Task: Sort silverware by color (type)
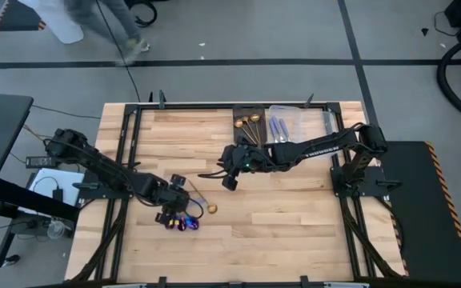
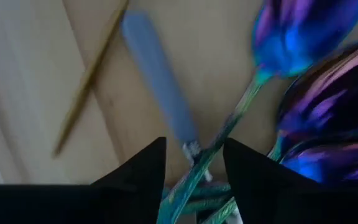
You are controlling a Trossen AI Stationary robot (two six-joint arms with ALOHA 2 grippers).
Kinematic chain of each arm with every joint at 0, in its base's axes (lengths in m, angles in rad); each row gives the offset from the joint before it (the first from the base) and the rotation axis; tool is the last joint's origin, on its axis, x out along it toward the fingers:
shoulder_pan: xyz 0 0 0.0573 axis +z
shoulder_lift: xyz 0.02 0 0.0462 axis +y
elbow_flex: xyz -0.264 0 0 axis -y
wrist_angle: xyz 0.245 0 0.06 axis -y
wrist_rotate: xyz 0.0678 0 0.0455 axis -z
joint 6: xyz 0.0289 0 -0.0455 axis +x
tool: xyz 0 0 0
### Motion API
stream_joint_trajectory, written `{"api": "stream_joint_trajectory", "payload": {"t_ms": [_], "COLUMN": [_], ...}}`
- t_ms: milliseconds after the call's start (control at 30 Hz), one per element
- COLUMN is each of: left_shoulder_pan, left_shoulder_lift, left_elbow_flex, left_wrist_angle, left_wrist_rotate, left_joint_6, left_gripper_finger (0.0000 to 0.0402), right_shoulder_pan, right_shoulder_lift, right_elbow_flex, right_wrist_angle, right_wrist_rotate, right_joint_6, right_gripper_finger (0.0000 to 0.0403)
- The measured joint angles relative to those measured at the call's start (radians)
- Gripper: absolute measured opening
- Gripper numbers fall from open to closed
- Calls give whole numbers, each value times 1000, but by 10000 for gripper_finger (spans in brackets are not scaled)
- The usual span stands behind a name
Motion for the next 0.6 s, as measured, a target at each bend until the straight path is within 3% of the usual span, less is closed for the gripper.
{"api": "stream_joint_trajectory", "payload": {"t_ms": [600], "left_shoulder_pan": [-30], "left_shoulder_lift": [6], "left_elbow_flex": [11], "left_wrist_angle": [96], "left_wrist_rotate": [14], "left_joint_6": [347], "left_gripper_finger": [172], "right_shoulder_pan": [36], "right_shoulder_lift": [15], "right_elbow_flex": [2], "right_wrist_angle": [54], "right_wrist_rotate": [6], "right_joint_6": [36], "right_gripper_finger": [73]}}
